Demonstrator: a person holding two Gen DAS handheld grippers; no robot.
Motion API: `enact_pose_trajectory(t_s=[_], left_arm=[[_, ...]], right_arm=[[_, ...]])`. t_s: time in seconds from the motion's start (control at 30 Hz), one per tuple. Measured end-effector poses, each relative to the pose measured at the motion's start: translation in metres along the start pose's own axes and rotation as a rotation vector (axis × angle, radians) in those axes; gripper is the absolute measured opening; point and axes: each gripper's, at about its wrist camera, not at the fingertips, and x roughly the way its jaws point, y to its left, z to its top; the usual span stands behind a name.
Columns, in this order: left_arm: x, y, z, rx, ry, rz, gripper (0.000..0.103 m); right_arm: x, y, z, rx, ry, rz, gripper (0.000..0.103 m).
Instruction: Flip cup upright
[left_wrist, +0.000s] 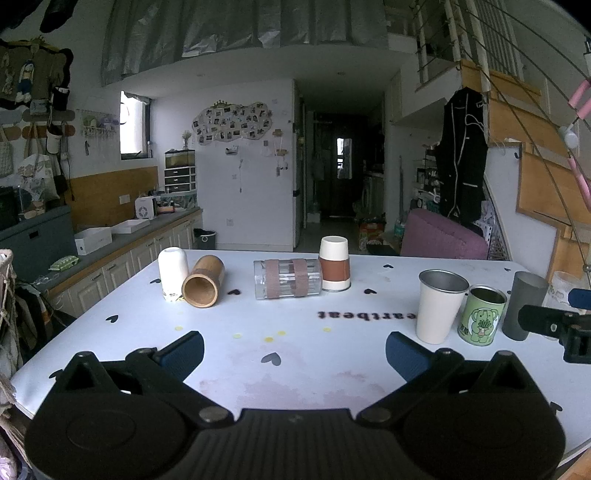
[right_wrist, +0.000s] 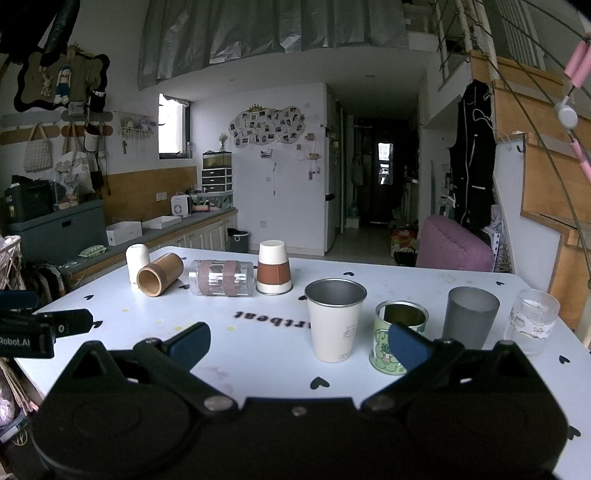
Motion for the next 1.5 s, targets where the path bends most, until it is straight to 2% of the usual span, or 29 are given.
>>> enact_pose_trajectory(t_s=[1.4, 1.5], left_arm=[[-0.0018, 0.0062, 0.0042, -0.005, 0.003, 0.000, 0.103], [0.0025, -0.0030, -0.0028, -0.011, 0.006, 0.001, 0.103]], right_arm=[[0.0000, -0.0001, 0.0000, 0.000, 0.000, 0.000, 0.103], [-0.0001, 0.0000, 0.0000, 0.000, -0.001, -0.001, 0.103]])
